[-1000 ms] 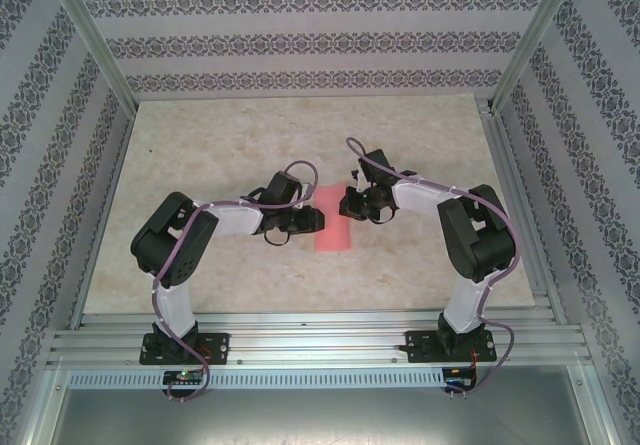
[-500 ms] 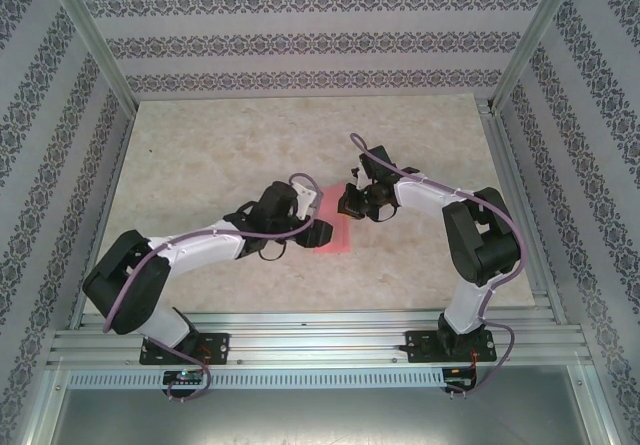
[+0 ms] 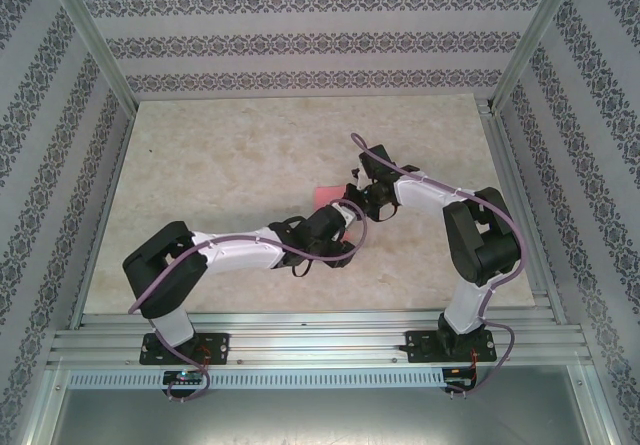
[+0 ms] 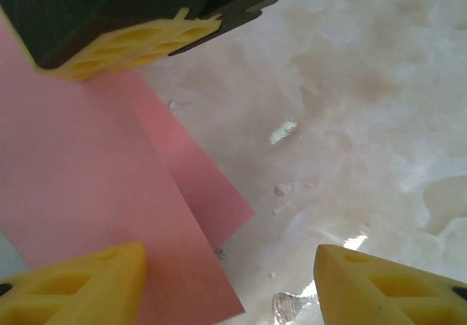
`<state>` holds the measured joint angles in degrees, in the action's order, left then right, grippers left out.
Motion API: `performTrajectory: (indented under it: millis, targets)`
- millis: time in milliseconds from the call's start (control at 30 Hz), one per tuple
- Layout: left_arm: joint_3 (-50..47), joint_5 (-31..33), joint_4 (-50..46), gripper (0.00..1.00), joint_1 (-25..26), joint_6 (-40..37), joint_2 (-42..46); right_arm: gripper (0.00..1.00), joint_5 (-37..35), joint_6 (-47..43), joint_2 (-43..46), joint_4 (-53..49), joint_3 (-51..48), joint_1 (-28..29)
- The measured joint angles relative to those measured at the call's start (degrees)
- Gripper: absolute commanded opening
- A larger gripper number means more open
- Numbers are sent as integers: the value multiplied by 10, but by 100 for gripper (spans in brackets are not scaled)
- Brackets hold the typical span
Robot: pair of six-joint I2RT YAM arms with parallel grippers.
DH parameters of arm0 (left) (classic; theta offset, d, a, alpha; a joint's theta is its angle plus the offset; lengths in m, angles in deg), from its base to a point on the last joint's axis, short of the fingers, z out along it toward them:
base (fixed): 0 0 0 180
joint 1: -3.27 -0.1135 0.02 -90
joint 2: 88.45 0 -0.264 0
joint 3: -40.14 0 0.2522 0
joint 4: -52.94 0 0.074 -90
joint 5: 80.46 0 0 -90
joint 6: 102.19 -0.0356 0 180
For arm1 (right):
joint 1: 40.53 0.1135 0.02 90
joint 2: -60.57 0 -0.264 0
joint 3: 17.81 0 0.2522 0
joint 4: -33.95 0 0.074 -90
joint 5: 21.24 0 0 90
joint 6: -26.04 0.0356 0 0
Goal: Fold a paper plane with a square sheet of paper (fold left side to right side)
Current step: Fold the triangle a second time at the center of the table.
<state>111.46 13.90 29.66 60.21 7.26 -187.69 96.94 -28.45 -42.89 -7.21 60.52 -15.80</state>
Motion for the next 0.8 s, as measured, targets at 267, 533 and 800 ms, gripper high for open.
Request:
performTrajectory:
  millis: [267,533,800]
  targets:
    - [38,82,-50,31,19,-12,-26,2,0,0,-2,-2,2,0]
    - [38,99,-65,5,21,-25,-26,7,-4,-7,-4,-14,4,0]
    - [37,47,-63,0,7,-27,-19,33,-9,-19,5,-15,4,-5]
